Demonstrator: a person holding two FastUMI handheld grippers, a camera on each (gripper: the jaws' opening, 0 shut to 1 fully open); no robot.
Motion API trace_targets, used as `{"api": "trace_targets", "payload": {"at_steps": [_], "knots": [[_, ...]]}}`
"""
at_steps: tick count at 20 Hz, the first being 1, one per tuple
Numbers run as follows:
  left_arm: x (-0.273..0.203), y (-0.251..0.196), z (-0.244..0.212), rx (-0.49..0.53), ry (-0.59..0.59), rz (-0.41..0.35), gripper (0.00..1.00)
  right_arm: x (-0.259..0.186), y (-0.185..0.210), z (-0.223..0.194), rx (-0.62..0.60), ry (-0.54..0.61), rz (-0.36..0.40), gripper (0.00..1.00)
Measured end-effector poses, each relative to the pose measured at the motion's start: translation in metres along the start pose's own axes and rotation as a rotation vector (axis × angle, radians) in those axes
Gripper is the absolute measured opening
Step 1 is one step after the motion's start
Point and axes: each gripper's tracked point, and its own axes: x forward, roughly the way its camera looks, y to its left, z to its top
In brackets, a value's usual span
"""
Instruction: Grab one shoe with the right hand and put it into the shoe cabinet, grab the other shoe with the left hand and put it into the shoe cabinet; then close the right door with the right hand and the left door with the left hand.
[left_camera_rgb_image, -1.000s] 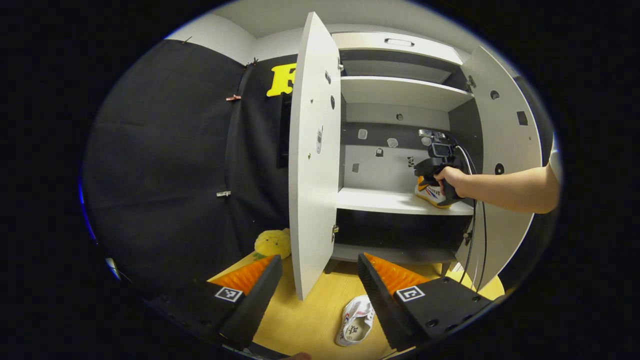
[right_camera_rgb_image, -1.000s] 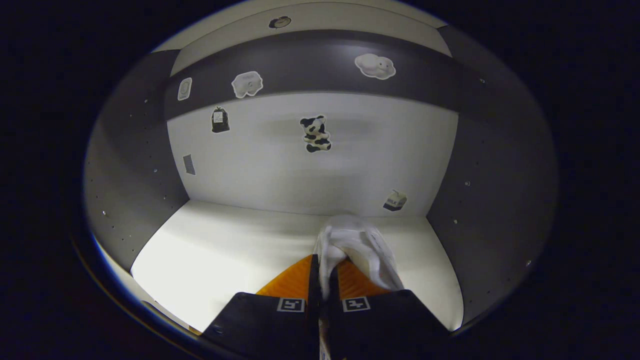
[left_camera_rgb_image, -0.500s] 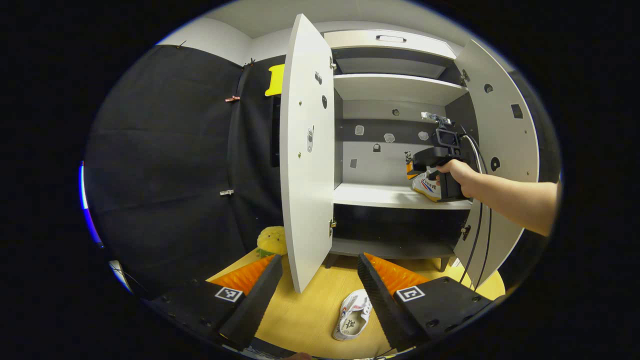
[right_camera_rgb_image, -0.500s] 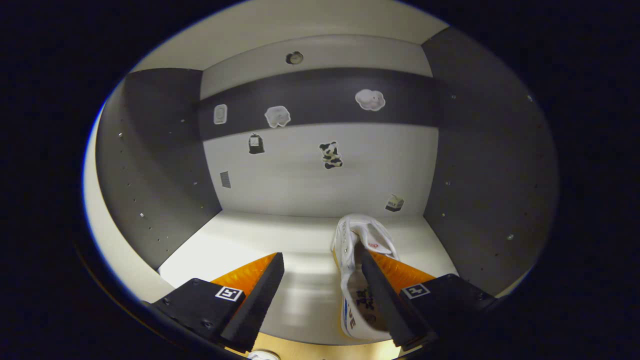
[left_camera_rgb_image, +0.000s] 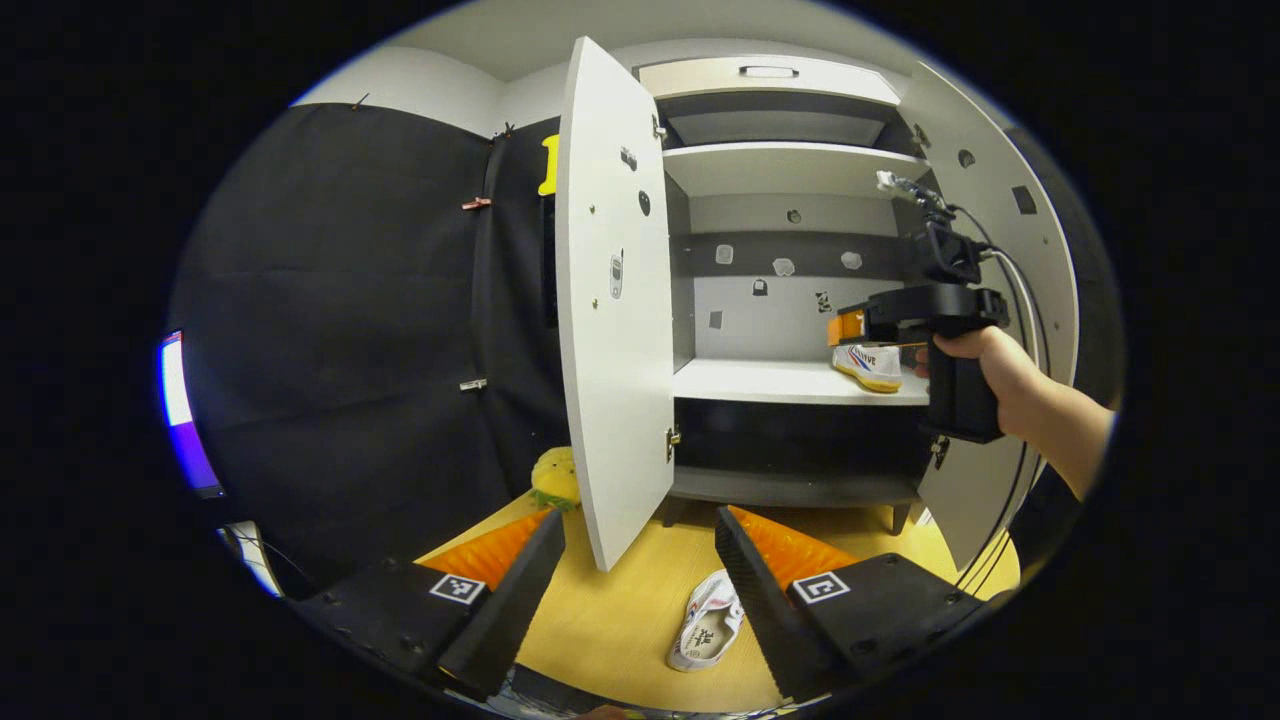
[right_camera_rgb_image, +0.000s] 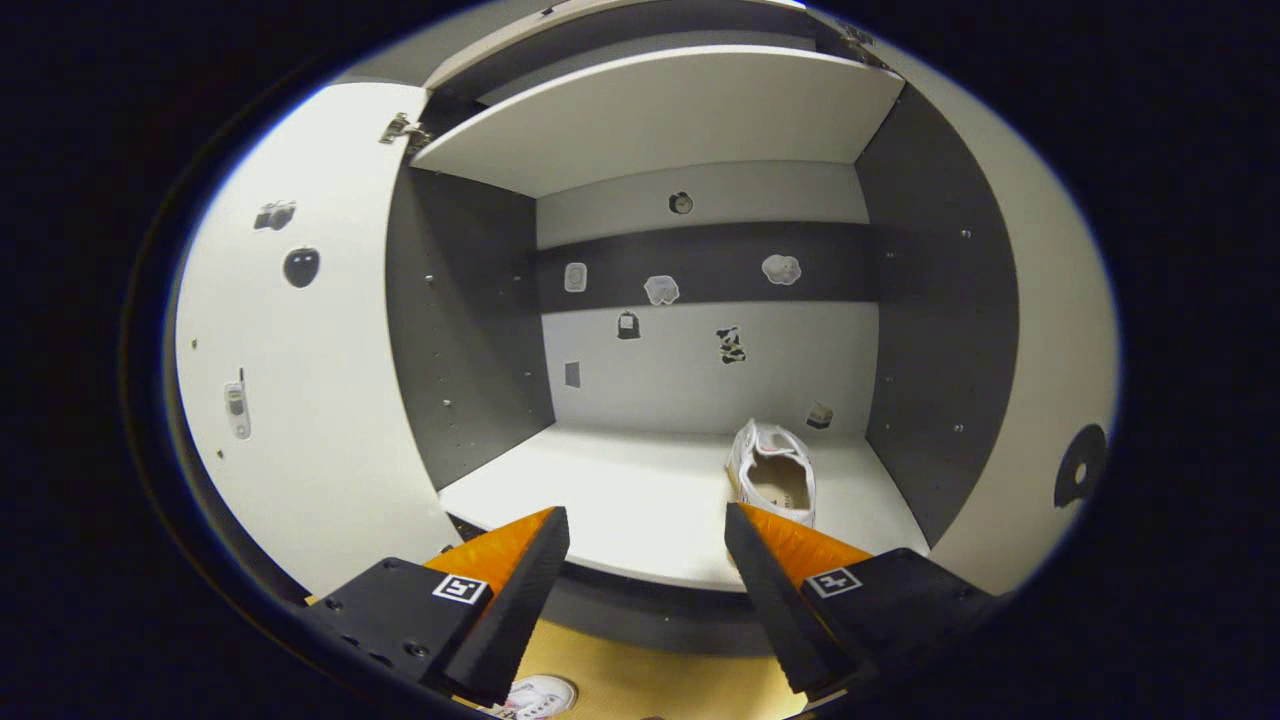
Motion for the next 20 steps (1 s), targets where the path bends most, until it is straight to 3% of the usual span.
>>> {"api": "trace_targets", "payload": {"at_steps": [5, 8, 15, 20], "knots": [[0.002, -0.016, -0.014, -0.002, 0.016, -0.031, 0.95, -0.059, 0.02, -0.027, -0.018, -0.051, 0.028, 0.99], [0.018, -0.026, -0.015, 0.056, -0.006, -0.071, 0.95, -0.092, 0.028, -0.055, -0.029, -0.038, 0.036, 0.99], [0.049, -0.037, -0.058, 0.117, 0.055, -0.292, 0.97, -0.151, 0.007, -0.127, -0.037, 0.077, -0.071, 1.0], [0.066, -0.023, -0.114, 0.118, 0.152, -0.41, 0.97, -0.2, -0.016, -0.169, -0.062, 0.147, -0.209, 1.0]]}}
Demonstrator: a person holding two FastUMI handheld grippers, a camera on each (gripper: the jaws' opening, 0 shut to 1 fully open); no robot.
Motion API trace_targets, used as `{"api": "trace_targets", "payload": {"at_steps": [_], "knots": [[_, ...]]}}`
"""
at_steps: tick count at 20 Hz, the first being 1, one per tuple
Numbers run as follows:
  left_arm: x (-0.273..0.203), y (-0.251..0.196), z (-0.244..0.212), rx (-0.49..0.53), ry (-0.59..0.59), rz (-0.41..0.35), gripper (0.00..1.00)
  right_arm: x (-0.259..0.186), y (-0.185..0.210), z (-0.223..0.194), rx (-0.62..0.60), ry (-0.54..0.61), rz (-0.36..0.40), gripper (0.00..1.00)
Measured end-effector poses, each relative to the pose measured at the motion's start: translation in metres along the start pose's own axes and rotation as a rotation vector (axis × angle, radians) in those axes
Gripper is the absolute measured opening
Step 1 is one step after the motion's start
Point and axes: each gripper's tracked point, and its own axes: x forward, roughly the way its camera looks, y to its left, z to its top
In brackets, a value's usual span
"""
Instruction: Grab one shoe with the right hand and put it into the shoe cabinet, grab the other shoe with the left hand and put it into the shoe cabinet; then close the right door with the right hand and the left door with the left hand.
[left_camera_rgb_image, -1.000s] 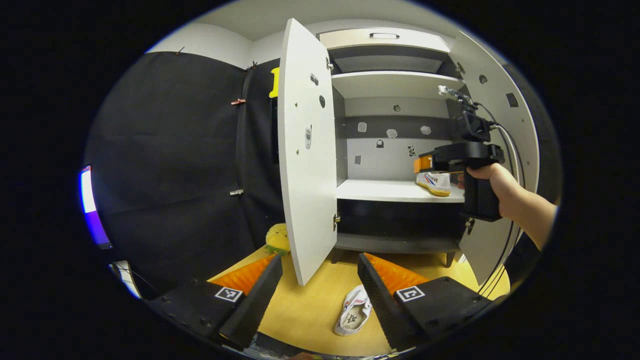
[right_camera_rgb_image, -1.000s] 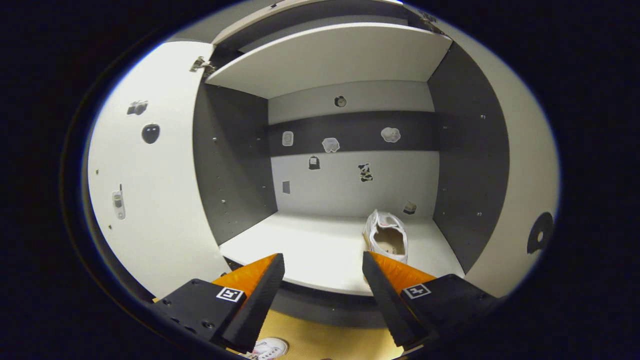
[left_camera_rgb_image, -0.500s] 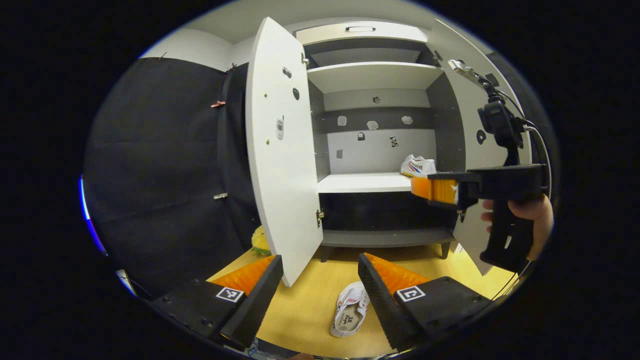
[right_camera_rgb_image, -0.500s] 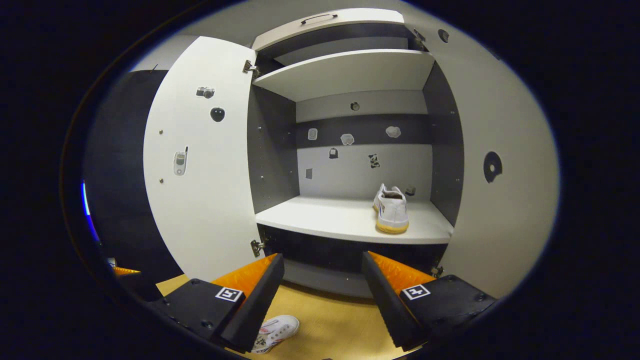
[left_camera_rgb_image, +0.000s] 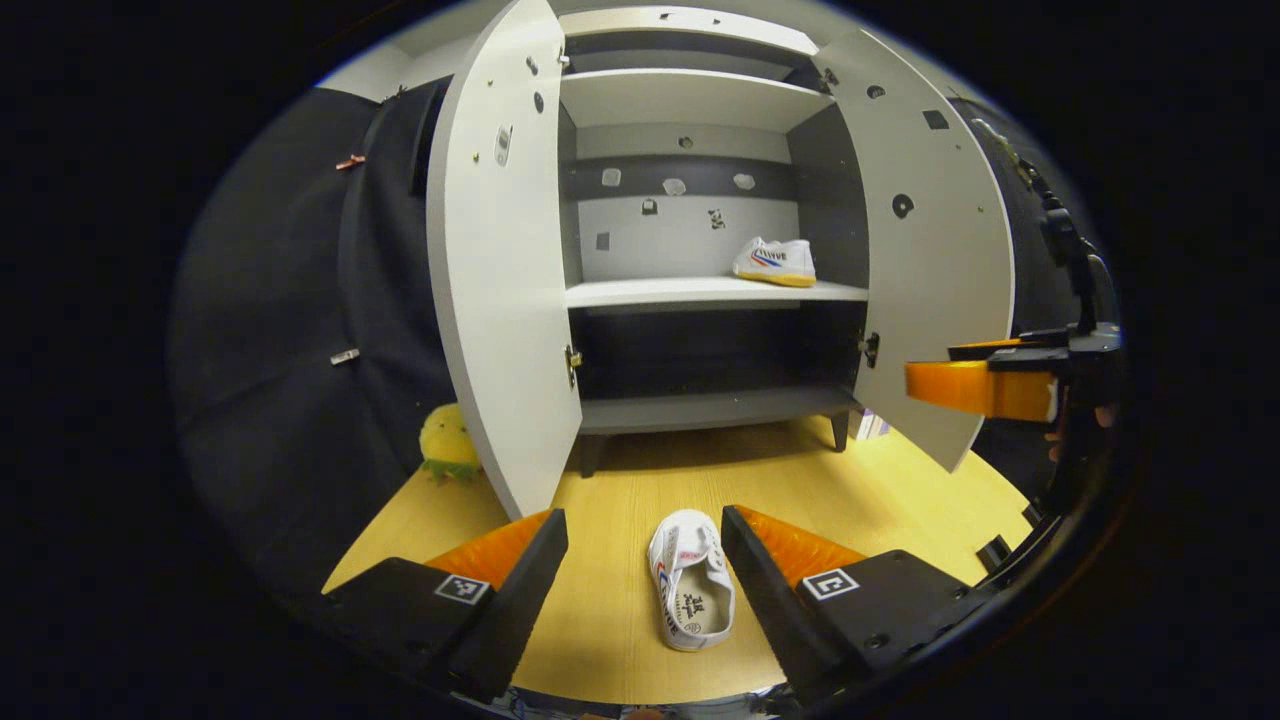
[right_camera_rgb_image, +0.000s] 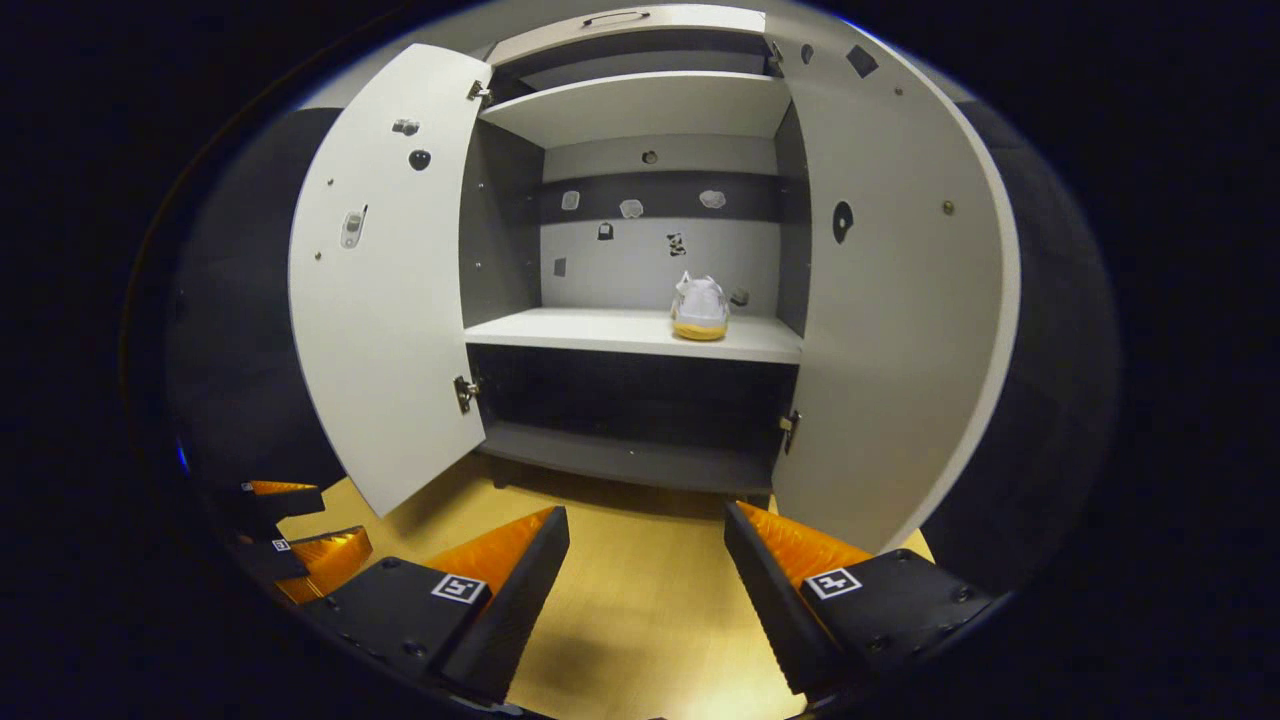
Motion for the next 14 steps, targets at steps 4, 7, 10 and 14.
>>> {"api": "trace_targets", "payload": {"at_steps": [4, 7, 10, 14], "knots": [[0.033, -0.004, -0.049, -0.007, 0.083, -0.121, 0.97, -0.03, -0.007, -0.041, 0.039, 0.075, -0.117, 1.0], [0.056, -0.006, -0.086, 0.069, 0.141, -0.193, 0.98, -0.048, -0.003, -0.07, 0.068, 0.143, -0.168, 1.0], [0.076, -0.011, -0.124, 0.081, 0.206, -0.231, 0.98, -0.065, -0.01, -0.075, 0.077, 0.157, -0.229, 0.99], [0.105, -0.01, -0.143, 0.075, 0.249, -0.212, 0.98, -0.094, -0.027, -0.084, 0.105, 0.166, -0.325, 0.99]]}}
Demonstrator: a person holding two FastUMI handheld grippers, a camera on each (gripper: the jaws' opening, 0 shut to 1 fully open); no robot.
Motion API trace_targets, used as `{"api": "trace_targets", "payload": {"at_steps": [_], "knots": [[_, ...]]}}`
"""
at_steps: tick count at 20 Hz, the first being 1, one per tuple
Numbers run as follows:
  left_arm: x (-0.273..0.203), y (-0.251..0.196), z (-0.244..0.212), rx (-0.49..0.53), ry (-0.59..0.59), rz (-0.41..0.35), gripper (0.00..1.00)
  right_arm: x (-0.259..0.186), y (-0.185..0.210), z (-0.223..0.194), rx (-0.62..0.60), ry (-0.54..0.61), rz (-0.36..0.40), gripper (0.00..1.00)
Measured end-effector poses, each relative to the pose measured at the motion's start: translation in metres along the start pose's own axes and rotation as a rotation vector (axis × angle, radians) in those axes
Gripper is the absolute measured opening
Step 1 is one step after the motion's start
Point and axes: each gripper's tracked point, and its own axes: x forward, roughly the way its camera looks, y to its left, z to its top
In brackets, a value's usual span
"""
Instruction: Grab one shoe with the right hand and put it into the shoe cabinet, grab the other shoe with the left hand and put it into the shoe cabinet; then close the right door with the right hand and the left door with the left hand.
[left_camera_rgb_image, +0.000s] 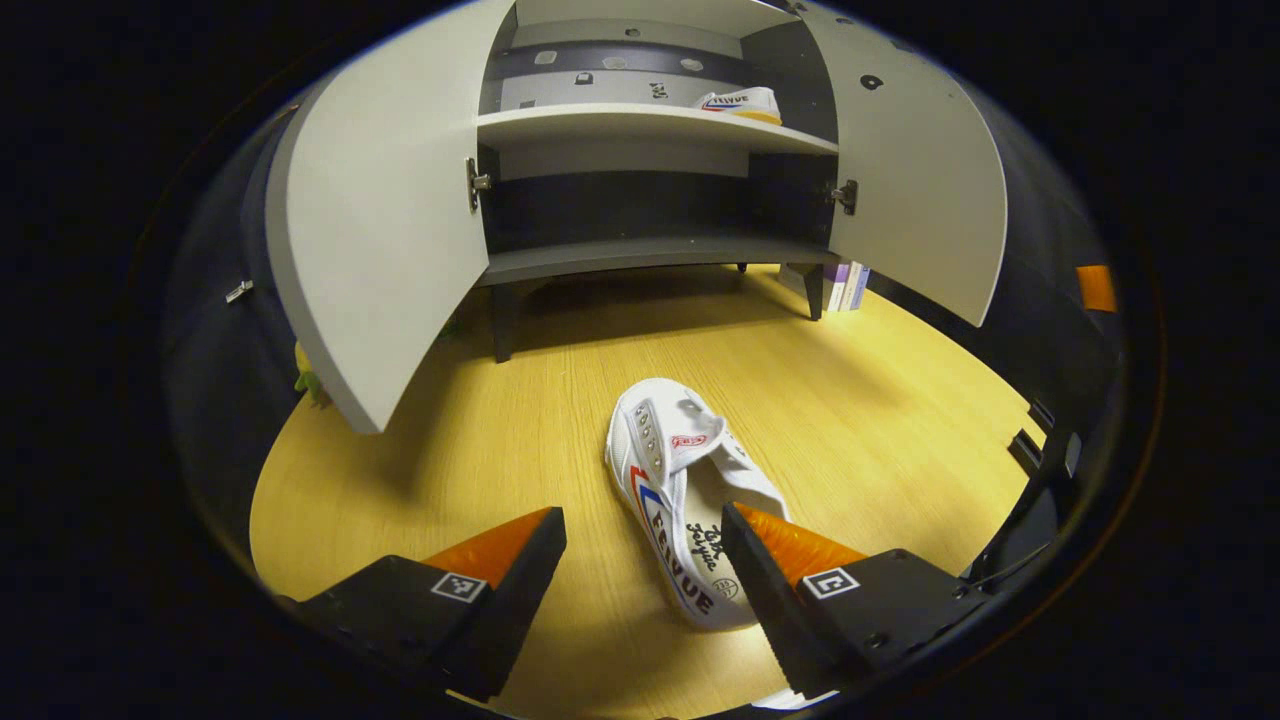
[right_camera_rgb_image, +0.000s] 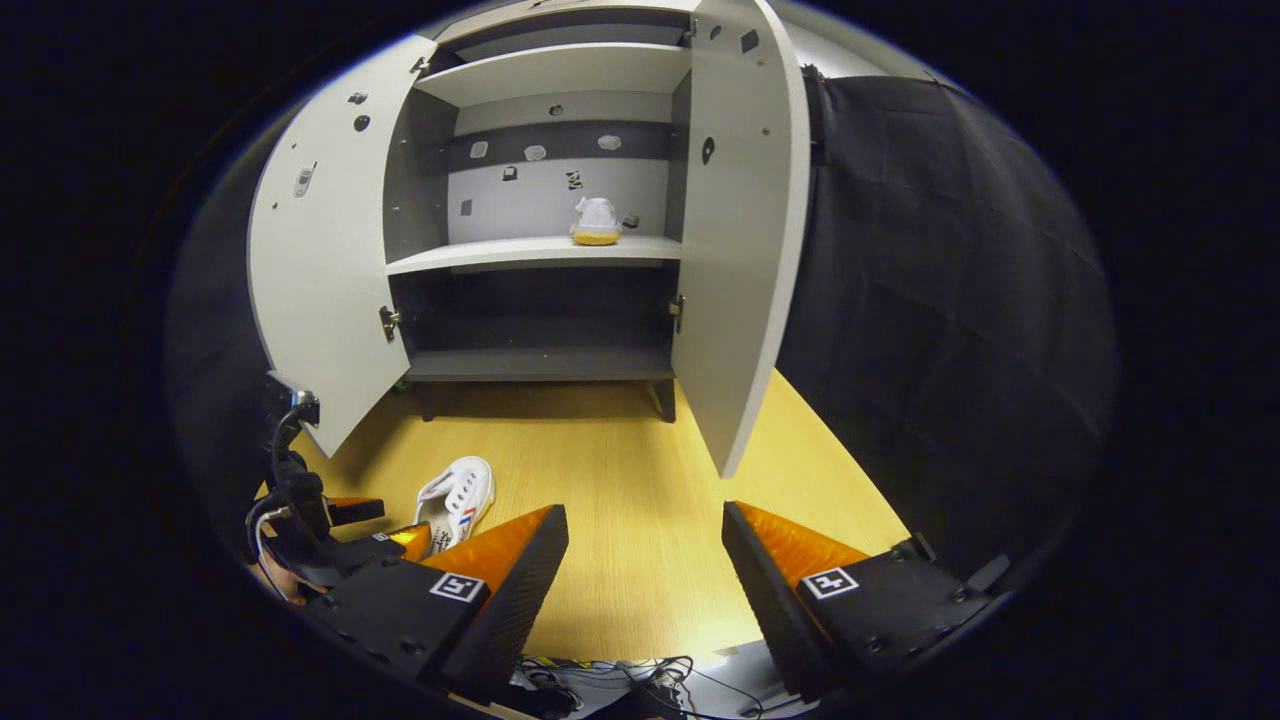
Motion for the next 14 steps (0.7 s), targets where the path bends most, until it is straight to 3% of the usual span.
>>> {"api": "trace_targets", "payload": {"at_steps": [3, 7, 8, 13, 14], "knots": [[0.024, 0.005, 0.005, 0.018, 0.012, 0.004, 0.98, -0.013, -0.021, -0.006, 0.032, 0.003, -0.066, 0.99], [0.053, 0.011, 0.013, 0.043, 0.035, 0.04, 0.87, -0.031, -0.033, 0.003, 0.078, -0.018, -0.107, 0.99], [0.058, 0.009, 0.016, 0.045, 0.032, 0.041, 0.76, -0.032, -0.04, 0.004, 0.078, -0.027, -0.126, 0.99], [0.075, 0.003, 0.015, 0.069, 0.075, 0.023, 0.57, -0.042, -0.062, 0.011, 0.119, -0.04, -0.196, 0.99], [0.079, 0.005, 0.015, 0.071, 0.073, 0.021, 0.47, -0.043, -0.064, 0.013, 0.141, -0.041, -0.195, 0.99]]}}
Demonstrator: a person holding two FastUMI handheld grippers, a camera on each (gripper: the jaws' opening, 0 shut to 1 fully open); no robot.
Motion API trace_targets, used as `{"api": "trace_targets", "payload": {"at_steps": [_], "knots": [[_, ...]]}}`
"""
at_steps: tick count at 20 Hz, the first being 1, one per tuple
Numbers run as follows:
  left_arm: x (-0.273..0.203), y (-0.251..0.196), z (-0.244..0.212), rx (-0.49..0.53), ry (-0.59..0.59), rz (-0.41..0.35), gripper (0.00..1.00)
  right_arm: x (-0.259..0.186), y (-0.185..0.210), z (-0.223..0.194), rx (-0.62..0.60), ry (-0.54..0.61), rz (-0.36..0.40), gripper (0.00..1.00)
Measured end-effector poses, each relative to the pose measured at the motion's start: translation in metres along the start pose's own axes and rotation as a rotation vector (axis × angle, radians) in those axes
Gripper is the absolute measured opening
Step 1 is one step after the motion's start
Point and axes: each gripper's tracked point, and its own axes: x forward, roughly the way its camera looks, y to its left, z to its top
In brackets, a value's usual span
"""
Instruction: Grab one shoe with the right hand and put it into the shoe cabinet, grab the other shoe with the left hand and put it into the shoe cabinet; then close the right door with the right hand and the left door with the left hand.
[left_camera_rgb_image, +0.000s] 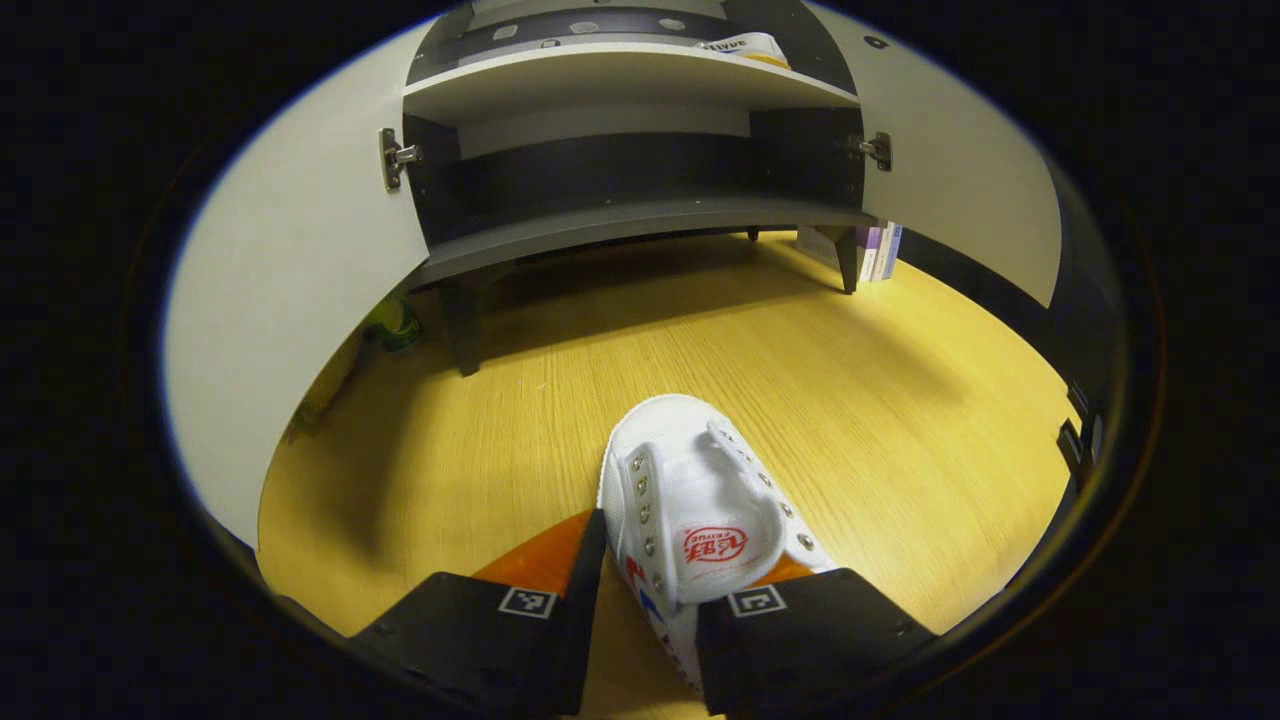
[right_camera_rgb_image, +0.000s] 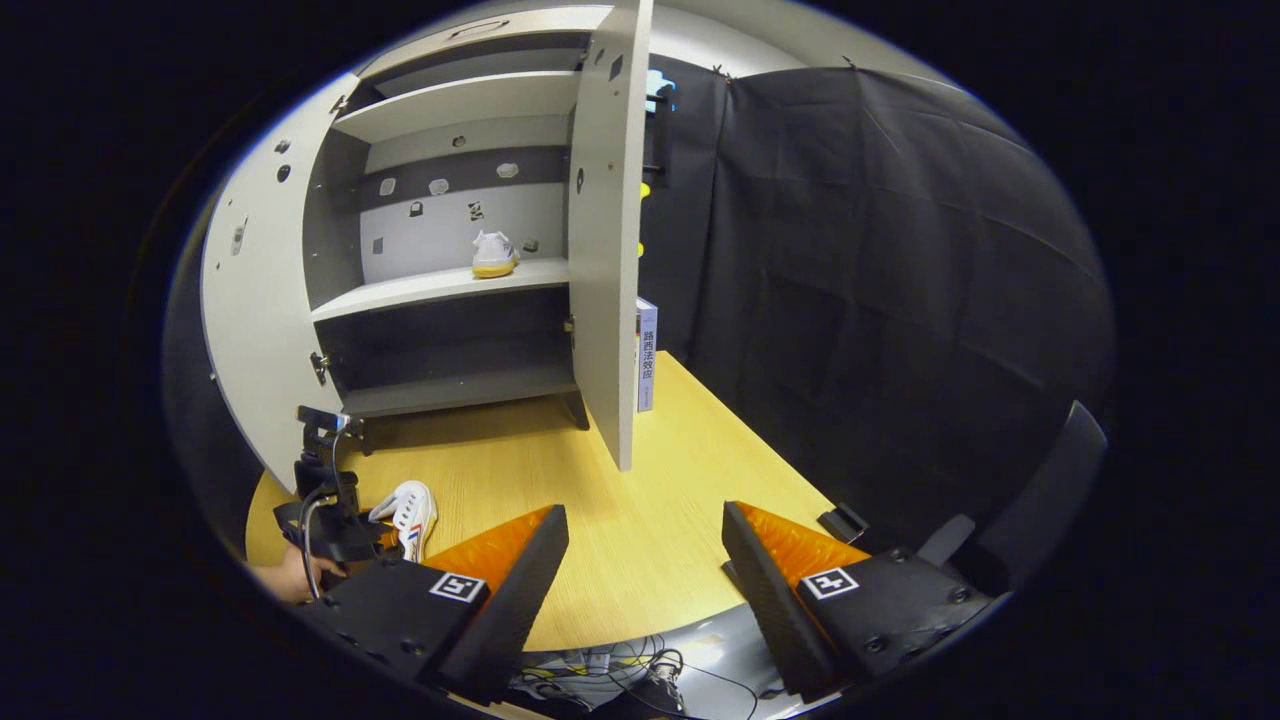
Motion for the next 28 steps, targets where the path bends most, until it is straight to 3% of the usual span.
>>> {"api": "trace_targets", "payload": {"at_steps": [3, 5, 7, 10, 16, 20, 28], "knots": [[0.003, 0.011, -0.005, -0.017, 0.019, -0.005, 0.32, 0.002, -0.006, 0.009, 0.0, -0.014, -0.006, 0.99], [0.0, 0.017, -0.009, -0.085, 0.043, 0.001, 0.17, 0.005, -0.004, 0.03, -0.031, -0.04, 0.016, 0.99], [-0.003, 0.021, -0.012, -0.157, 0.089, 0.017, 0.11, 0.015, -0.01, 0.044, -0.044, -0.066, 0.022, 0.99], [-0.018, 0.03, -0.014, -0.179, 0.115, 0.107, 0.08, 0.025, -0.013, 0.05, -0.067, -0.078, 0.072, 0.99], [-0.067, 0.021, 0.007, -0.246, 0.089, 0.126, 0.07, 0.048, -0.044, 0.055, -0.058, -0.07, 0.1, 0.99], [-0.109, 0.011, 0.063, -0.2, -0.029, 0.161, 0.07, 0.064, -0.068, 0.067, -0.022, -0.092, 0.101, 0.99], [-0.165, -0.01, 0.201, -0.28, -0.207, 0.141, 0.06, 0.096, -0.095, 0.101, -0.015, -0.165, 0.137, 0.99]]}}
